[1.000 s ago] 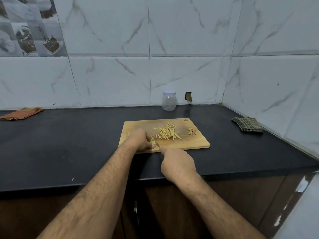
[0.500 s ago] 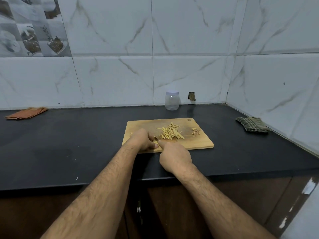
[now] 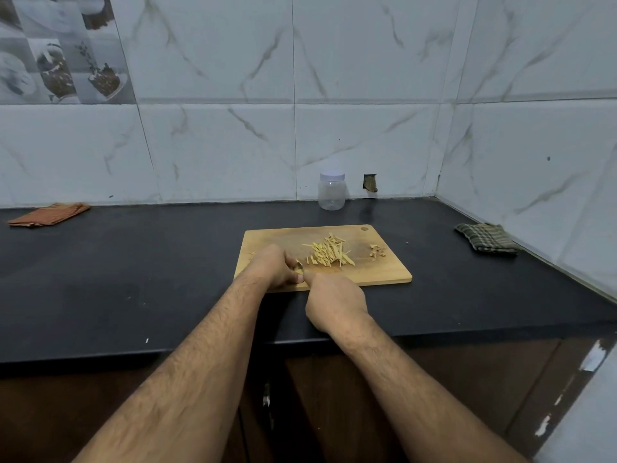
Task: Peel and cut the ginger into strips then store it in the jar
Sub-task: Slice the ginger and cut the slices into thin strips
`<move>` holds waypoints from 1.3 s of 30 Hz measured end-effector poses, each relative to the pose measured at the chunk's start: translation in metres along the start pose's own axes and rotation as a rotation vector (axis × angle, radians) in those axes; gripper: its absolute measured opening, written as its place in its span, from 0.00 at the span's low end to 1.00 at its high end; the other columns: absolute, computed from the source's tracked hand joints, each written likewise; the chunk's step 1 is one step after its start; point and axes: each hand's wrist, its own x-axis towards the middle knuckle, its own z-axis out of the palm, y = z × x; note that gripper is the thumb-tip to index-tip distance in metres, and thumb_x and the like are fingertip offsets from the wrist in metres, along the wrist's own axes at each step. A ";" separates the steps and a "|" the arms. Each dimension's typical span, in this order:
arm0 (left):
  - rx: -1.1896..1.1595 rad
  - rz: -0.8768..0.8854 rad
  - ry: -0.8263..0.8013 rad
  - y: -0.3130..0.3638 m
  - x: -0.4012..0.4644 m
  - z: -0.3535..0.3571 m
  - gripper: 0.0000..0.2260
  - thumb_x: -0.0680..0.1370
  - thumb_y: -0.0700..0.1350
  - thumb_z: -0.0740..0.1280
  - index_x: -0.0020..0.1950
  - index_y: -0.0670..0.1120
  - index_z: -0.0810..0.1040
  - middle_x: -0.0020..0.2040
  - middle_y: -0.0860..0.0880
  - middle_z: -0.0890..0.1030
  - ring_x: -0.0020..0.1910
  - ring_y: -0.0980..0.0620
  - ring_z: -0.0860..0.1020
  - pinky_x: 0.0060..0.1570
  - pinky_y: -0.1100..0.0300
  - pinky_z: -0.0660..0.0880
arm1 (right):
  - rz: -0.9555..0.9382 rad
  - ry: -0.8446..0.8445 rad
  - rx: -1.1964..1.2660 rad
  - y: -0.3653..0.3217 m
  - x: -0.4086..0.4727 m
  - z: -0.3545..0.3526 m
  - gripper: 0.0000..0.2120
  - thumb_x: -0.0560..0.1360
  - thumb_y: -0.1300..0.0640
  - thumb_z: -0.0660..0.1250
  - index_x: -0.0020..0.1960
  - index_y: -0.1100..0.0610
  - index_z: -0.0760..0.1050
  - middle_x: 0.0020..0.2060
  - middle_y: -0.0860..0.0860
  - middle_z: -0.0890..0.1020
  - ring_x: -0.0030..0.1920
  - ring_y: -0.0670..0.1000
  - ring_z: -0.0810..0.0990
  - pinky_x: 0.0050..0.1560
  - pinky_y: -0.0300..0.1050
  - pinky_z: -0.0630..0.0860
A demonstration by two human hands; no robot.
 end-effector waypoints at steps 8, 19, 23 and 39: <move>-0.060 -0.027 0.003 0.001 0.001 0.001 0.08 0.74 0.43 0.76 0.51 0.43 0.84 0.36 0.49 0.79 0.38 0.53 0.74 0.45 0.58 0.72 | 0.025 -0.037 -0.022 0.011 -0.016 -0.003 0.30 0.79 0.64 0.59 0.77 0.45 0.62 0.63 0.54 0.78 0.62 0.56 0.77 0.56 0.50 0.76; -0.108 -0.028 -0.015 -0.006 0.005 0.001 0.15 0.72 0.42 0.77 0.59 0.44 0.84 0.38 0.48 0.82 0.34 0.55 0.71 0.47 0.60 0.70 | 0.000 0.037 0.093 0.004 -0.002 0.002 0.28 0.78 0.62 0.58 0.76 0.45 0.65 0.61 0.53 0.80 0.61 0.55 0.77 0.55 0.49 0.75; -0.125 -0.024 0.000 -0.006 0.004 0.002 0.11 0.71 0.41 0.78 0.52 0.41 0.85 0.30 0.52 0.78 0.32 0.55 0.70 0.45 0.59 0.69 | -0.001 0.031 0.100 0.004 0.004 0.003 0.28 0.78 0.62 0.58 0.76 0.45 0.66 0.63 0.52 0.79 0.62 0.55 0.76 0.56 0.48 0.74; -0.108 -0.056 0.029 -0.001 0.002 0.001 0.16 0.72 0.41 0.78 0.58 0.45 0.84 0.44 0.49 0.85 0.41 0.49 0.79 0.54 0.57 0.76 | -0.032 -0.026 0.017 0.004 -0.006 -0.002 0.28 0.78 0.63 0.58 0.75 0.44 0.65 0.61 0.54 0.79 0.61 0.56 0.77 0.51 0.49 0.74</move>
